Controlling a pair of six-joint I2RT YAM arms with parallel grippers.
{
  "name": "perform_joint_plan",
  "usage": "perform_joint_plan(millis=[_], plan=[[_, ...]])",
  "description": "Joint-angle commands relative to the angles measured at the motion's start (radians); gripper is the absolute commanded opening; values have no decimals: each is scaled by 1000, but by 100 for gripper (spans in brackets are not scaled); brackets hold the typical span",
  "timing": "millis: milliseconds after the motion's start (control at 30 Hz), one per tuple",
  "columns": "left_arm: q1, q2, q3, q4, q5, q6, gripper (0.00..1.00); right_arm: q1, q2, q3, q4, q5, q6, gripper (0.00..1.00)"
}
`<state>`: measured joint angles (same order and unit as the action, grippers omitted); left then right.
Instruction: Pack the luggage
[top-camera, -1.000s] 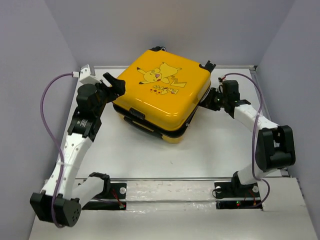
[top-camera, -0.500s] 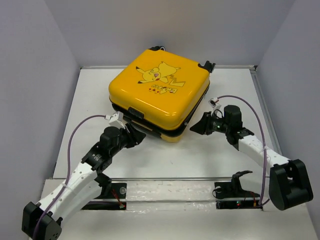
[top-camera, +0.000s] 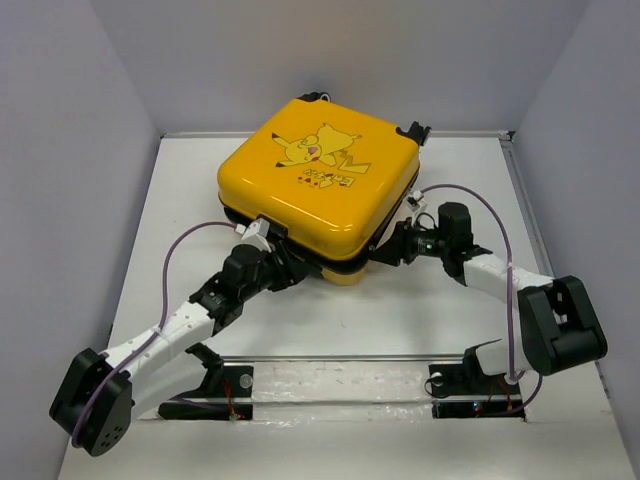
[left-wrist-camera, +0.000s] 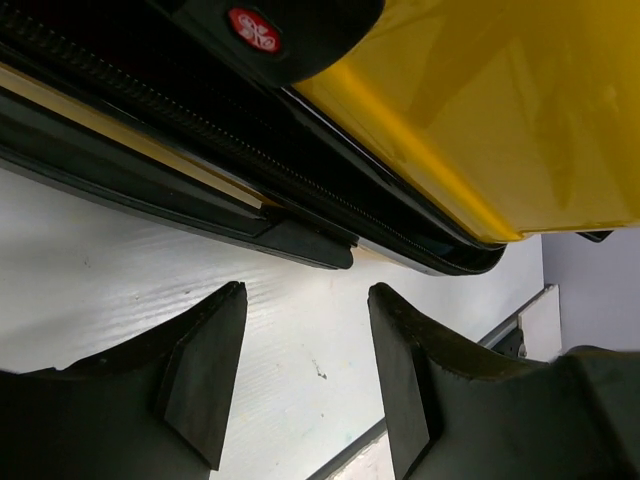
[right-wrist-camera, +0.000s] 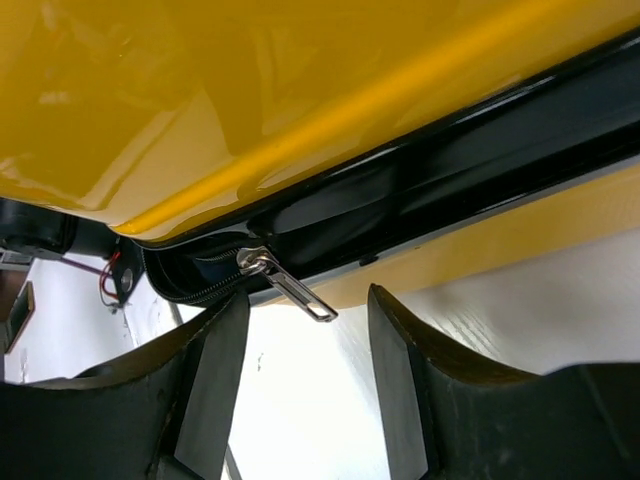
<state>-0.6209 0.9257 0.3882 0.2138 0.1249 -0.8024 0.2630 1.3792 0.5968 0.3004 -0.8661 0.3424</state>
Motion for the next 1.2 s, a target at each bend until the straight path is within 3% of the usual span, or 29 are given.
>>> perform_joint_plan(millis=[0, 200, 333, 400, 500, 600, 833, 1033, 1167], plan=[[-7, 30, 35, 104, 19, -3, 62, 2, 3, 41, 123, -68, -6, 54], [-11, 55, 49, 124, 5, -3, 62, 38, 34, 49, 129, -77, 7, 30], [-16, 82, 55, 150, 5, -12, 60, 96, 14, 47, 106, -1, 13, 10], [-23, 104, 63, 173, 5, -18, 60, 154, -9, 40, 56, 59, 6, 7], [-33, 134, 84, 193, -4, -17, 59, 238, -72, 9, -16, 217, 10, 7], [-34, 165, 104, 216, -27, -20, 58, 330, -170, -23, -122, 476, 13, 7], [-49, 229, 139, 269, -77, -37, 53, 528, -318, -19, -401, 729, 35, 7], [-77, 303, 186, 303, -97, -50, 51, 786, -239, 61, -461, 843, 138, 7], [-106, 351, 234, 308, -100, -43, 51, 927, -71, 215, -439, 1007, 200, 7]])
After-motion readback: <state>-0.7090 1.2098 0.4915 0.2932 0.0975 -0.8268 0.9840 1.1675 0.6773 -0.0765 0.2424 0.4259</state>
